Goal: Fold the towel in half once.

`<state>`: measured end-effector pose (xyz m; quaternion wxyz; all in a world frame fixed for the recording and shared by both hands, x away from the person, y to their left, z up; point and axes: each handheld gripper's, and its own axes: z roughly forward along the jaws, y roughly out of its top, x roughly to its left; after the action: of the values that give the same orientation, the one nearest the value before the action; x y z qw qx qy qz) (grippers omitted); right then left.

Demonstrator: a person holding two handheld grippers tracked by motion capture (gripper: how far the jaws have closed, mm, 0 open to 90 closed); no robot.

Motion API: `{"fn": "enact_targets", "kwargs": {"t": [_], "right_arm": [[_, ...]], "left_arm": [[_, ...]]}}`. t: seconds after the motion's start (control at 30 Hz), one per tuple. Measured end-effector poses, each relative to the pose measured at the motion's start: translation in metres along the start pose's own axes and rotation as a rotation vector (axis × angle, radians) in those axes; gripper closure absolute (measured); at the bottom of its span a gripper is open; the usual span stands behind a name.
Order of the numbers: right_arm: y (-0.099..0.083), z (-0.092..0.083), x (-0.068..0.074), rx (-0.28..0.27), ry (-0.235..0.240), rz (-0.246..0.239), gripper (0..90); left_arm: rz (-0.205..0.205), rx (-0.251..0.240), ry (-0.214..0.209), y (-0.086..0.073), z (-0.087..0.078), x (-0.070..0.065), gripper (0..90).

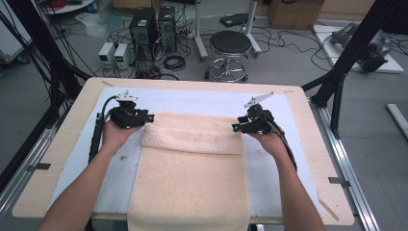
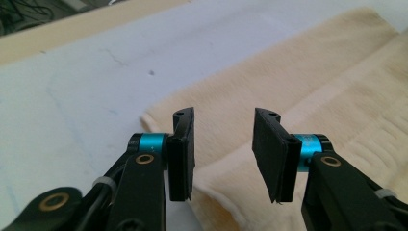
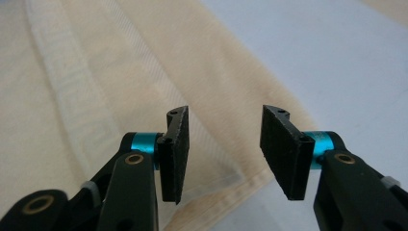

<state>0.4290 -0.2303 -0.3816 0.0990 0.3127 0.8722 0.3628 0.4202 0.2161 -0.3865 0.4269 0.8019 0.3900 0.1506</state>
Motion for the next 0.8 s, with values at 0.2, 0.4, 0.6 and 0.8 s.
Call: {"fn": "enact_targets", "kwargs": {"t": [0.2, 0.4, 0.6, 0.8], "right_arm": [[-0.015, 0.013, 0.009, 0.040, 0.006, 0.002, 49.2], [-0.031, 0.026, 0.011, 0.071, 0.014, 0.026, 54.7], [-0.036, 0.027, 0.013, 0.051, 0.036, 0.034, 77.1], [-0.033, 0.021, 0.018, 0.045, 0.041, 0.013, 83.4]], "left_arm": [[0.020, 0.145, -0.035, -0.011, 0.018, -0.008, 55.0], [0.015, 0.251, -0.039, -0.019, 0.030, -0.010, 56.4], [0.015, 0.161, -0.018, -0.032, 0.025, -0.014, 77.1], [0.042, 0.108, -0.003, -0.028, 0.016, -0.020, 81.0]]}}
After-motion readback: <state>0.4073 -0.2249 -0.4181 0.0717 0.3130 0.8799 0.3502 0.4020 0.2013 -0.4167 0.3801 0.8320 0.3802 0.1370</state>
